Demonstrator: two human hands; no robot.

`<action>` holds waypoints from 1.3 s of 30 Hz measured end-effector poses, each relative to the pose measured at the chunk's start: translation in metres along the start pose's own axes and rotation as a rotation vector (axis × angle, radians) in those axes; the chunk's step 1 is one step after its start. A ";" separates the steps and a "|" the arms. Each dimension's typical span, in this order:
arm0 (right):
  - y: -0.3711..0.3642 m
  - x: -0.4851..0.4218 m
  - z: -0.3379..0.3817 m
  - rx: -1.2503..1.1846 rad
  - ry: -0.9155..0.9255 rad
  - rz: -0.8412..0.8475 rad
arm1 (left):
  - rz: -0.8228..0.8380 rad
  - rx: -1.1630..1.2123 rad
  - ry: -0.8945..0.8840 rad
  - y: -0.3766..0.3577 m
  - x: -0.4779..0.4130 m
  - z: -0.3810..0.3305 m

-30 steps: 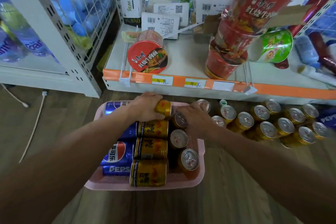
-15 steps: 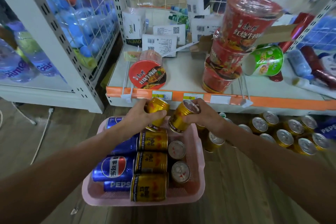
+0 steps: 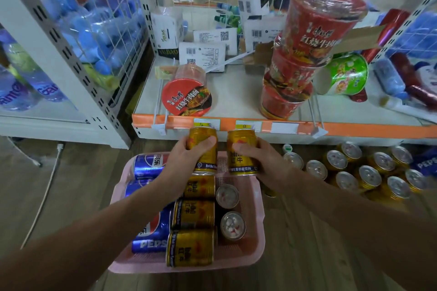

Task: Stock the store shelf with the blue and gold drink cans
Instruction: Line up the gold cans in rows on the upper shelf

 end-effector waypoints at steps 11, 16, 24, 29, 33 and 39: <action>-0.043 0.142 0.139 0.076 -0.006 -0.228 | -0.118 0.049 0.094 -0.047 0.127 -0.101; -0.076 0.238 0.280 0.164 -0.010 -0.279 | -0.097 -0.028 0.040 -0.104 0.210 -0.254; -0.106 0.371 0.522 0.186 0.092 -0.321 | -0.034 -0.137 -0.152 -0.212 0.335 -0.507; -0.107 0.432 0.624 0.211 0.164 -0.326 | -0.035 -0.139 -0.234 -0.264 0.375 -0.601; -0.094 0.460 0.681 0.234 0.186 -0.341 | -0.008 -0.158 -0.295 -0.303 0.389 -0.654; -0.056 0.476 0.741 0.239 0.245 -0.389 | 0.047 -0.188 -0.346 -0.352 0.364 -0.711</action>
Point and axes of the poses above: each hand's wrist, its own x-axis away from the middle knuckle, its own y-axis out of the back of the hand, z = x × y, the point moved 8 cm from there along -x, towards the middle knuckle, and after that the axes turned 6 degrees about z, right-handed, at the moved point
